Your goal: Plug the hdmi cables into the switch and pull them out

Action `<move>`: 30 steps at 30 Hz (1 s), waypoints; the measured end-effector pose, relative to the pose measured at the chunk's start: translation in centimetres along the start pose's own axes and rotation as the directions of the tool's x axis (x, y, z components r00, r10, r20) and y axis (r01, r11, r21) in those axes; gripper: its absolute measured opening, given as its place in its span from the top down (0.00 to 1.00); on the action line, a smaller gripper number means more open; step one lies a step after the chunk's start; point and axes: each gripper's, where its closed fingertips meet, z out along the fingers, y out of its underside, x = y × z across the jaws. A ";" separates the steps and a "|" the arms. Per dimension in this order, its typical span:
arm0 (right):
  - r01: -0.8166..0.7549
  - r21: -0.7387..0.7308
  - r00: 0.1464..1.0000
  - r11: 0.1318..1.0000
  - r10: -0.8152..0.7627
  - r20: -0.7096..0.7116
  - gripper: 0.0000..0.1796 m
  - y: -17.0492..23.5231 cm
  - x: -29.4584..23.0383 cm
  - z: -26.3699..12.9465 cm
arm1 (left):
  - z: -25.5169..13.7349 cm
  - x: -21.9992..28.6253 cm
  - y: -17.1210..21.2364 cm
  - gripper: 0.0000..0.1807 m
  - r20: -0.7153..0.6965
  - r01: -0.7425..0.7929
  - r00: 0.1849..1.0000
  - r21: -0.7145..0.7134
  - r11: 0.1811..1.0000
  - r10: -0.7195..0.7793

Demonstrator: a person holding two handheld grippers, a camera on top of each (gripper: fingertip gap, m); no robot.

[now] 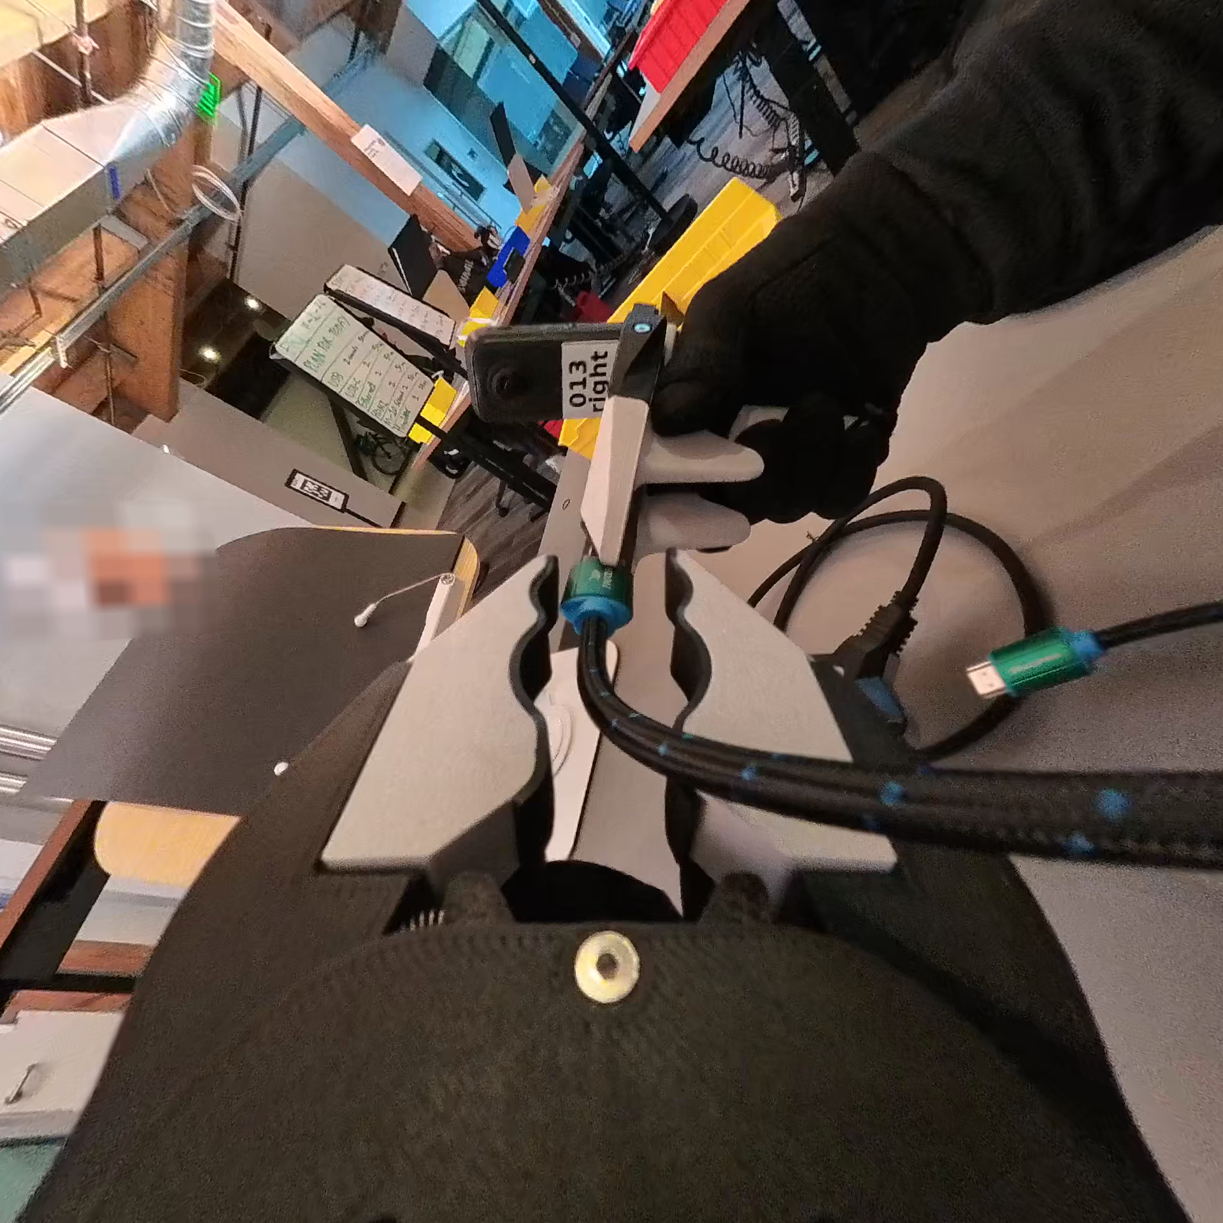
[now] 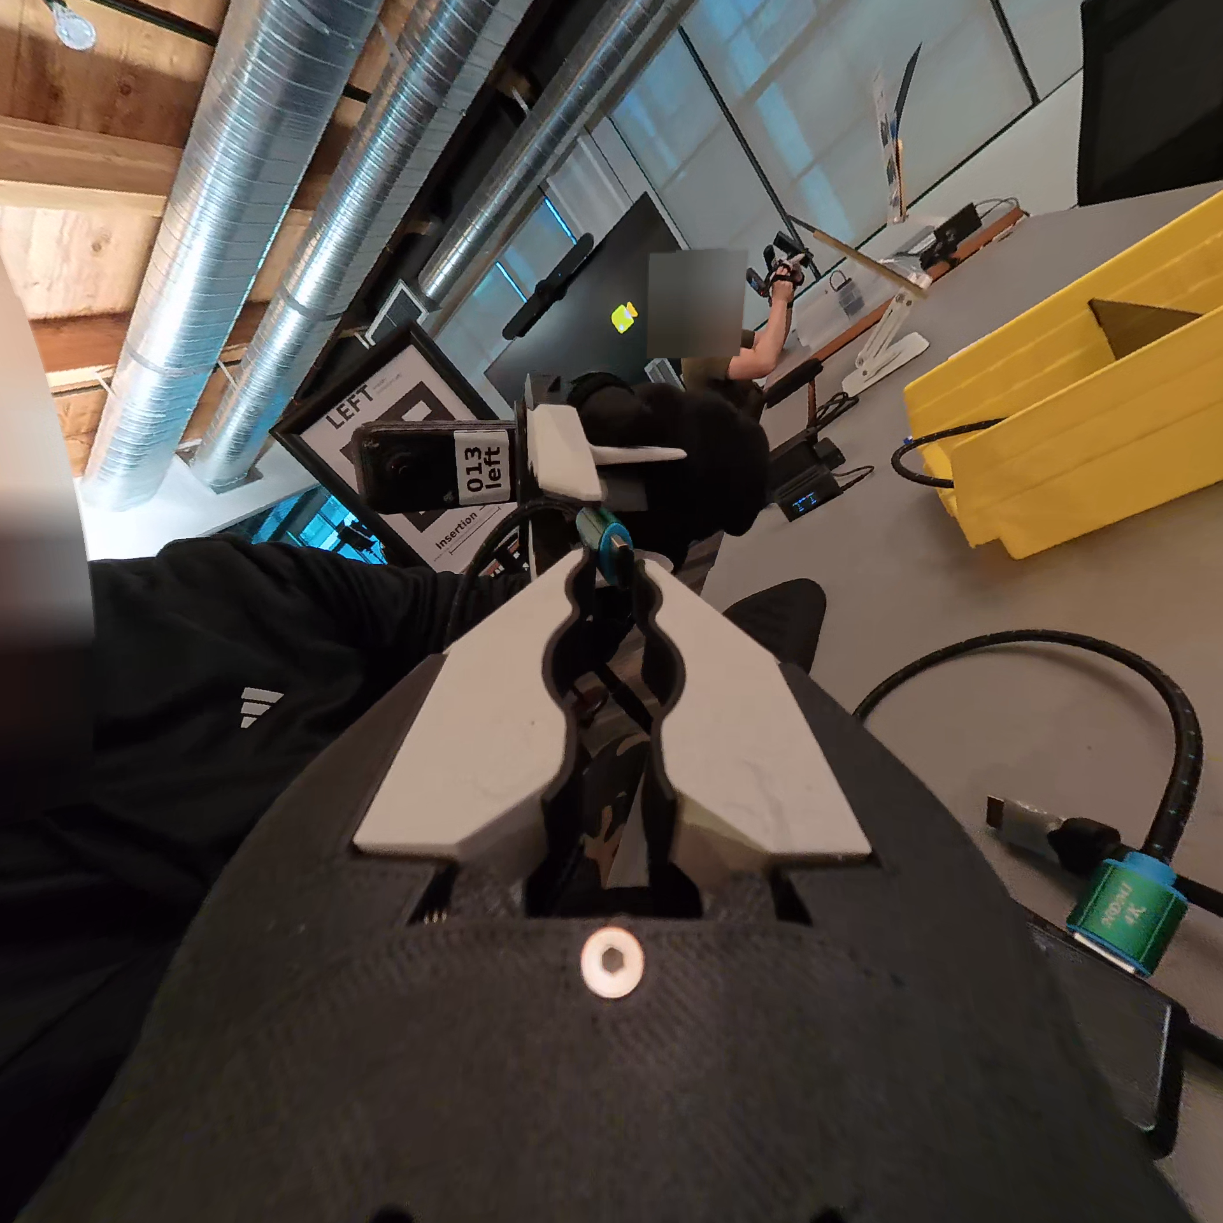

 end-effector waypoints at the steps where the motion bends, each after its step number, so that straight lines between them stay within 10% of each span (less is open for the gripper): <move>1: -0.003 -0.005 1.000 1.000 0.003 0.003 0.95 0.1 0.0 0.0 | 0.0 0.1 -0.2 0.84 -0.003 0.005 1.000 0.008 1.000 -0.004; 30: -0.017 -0.058 1.000 0.998 0.017 0.010 0.95 0.7 -0.2 -0.4 | 0.1 0.2 -0.6 0.91 -0.001 0.042 0.999 0.029 0.999 -0.042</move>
